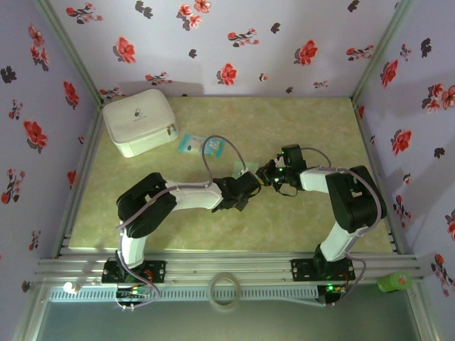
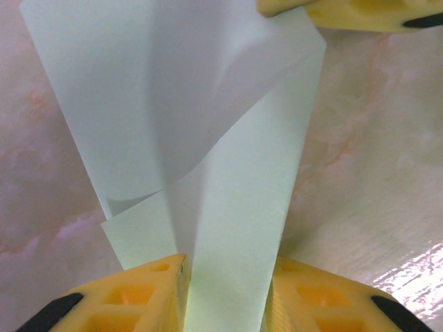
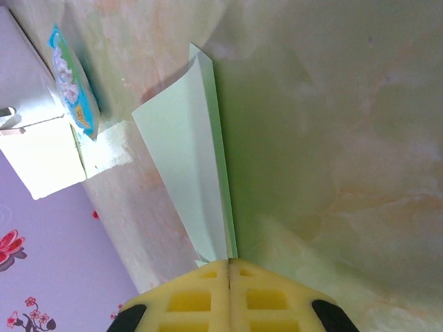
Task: Fold a paper plane with a square sheet of paper (pick it up from the middle)
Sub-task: Fold the wing for the fifth time at the center of the table.
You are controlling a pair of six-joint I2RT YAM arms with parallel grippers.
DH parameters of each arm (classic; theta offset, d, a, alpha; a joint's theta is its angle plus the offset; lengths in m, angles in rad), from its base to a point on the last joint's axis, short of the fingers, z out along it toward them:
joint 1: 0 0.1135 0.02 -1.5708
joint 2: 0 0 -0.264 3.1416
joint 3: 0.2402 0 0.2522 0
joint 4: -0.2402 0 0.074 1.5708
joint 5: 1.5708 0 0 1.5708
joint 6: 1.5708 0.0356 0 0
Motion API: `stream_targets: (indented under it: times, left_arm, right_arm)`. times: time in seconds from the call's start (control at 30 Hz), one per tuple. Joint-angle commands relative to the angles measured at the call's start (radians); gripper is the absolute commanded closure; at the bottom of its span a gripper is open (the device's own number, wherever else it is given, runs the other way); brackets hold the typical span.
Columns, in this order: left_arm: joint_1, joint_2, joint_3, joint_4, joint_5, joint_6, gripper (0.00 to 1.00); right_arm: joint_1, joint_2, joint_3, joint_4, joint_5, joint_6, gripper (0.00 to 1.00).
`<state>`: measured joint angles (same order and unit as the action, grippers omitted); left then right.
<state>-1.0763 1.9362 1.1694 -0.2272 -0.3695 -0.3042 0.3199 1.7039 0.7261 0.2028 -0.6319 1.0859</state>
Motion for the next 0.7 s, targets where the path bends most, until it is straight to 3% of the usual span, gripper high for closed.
stream_targets:
  times: [0.0,0.23,0.47,0.67]
  left_arm:
    - [-0.007,-0.036,0.004,-0.008,0.016,-0.005,0.67]
    - [-0.008,-0.012,0.004,-0.029,0.0,-0.02,0.71]
    - [-0.007,-0.013,-0.011,-0.036,-0.037,-0.014,0.66]
    - [-0.008,-0.007,-0.004,-0.034,-0.041,0.003,0.68]
  right_arm:
    - [0.009,-0.01,0.006,0.027,0.009,0.02,1.0]
    - [0.01,-0.01,-0.001,0.035,0.012,0.03,1.0]
    - [0.012,-0.032,-0.001,0.043,0.021,0.041,1.0]
    - [0.012,-0.03,-0.001,0.058,0.012,0.053,1.0]
